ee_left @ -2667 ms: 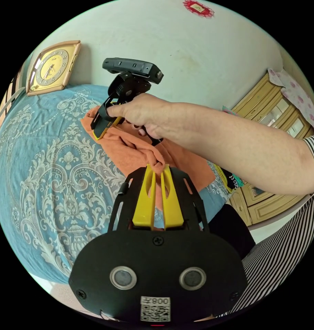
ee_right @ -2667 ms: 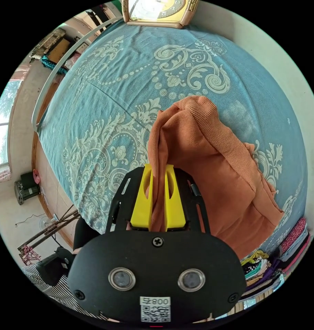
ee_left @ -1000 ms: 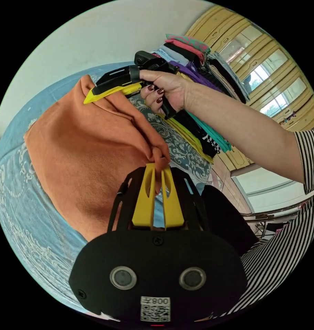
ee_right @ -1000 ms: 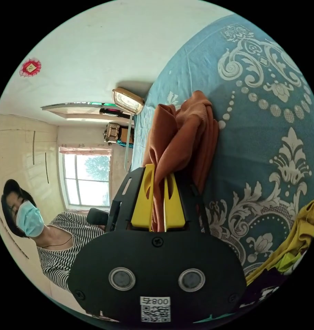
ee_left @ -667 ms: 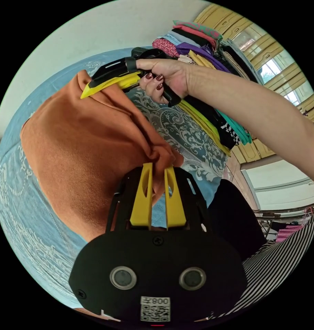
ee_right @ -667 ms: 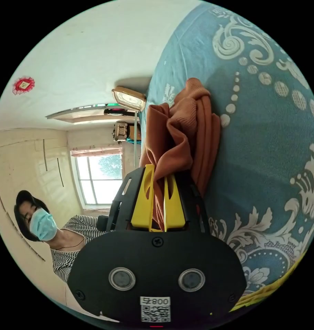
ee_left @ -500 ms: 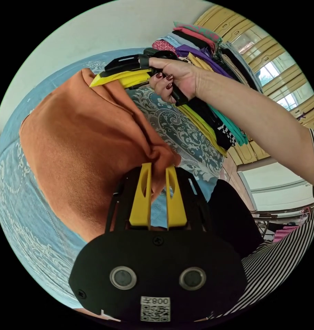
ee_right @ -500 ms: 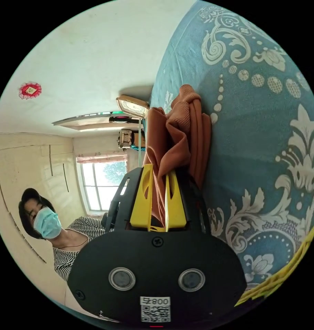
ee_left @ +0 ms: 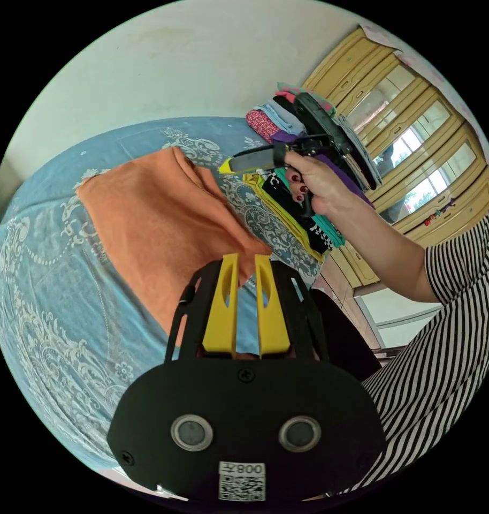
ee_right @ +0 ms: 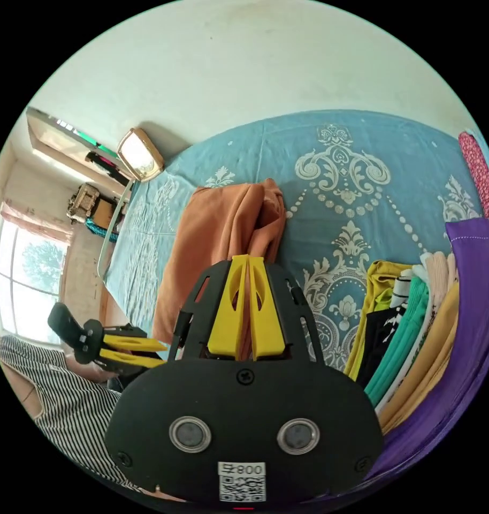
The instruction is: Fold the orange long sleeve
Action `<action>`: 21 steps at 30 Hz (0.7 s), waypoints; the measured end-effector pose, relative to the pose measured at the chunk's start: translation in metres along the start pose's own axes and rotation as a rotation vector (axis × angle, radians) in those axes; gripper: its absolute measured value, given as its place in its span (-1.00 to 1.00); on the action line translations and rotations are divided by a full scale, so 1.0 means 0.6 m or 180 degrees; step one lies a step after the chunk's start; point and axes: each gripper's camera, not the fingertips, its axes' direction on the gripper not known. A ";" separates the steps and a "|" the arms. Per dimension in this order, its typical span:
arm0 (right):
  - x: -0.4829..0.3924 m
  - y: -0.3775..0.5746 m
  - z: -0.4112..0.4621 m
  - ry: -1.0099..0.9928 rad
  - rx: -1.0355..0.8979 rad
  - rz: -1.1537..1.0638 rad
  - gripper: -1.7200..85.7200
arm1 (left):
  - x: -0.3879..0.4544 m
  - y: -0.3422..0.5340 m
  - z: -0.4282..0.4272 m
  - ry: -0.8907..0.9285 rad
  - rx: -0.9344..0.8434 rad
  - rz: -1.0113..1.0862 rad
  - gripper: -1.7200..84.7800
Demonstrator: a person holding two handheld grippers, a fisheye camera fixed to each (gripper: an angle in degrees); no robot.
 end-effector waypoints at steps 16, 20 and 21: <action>-0.165 0.143 0.182 0.0078 -0.0766 -0.0334 -0.96 | -0.089 0.028 -0.013 -0.0222 -0.0266 -0.0327 -0.95; -0.206 0.129 0.145 0.0294 -0.0349 -0.0467 -0.96 | -0.084 0.033 -0.056 -0.0372 -0.0136 -0.0267 -0.95; -0.217 0.117 0.140 0.0441 -0.0218 -0.0494 -0.96 | -0.091 0.035 -0.053 -0.0354 -0.0182 -0.0258 -0.95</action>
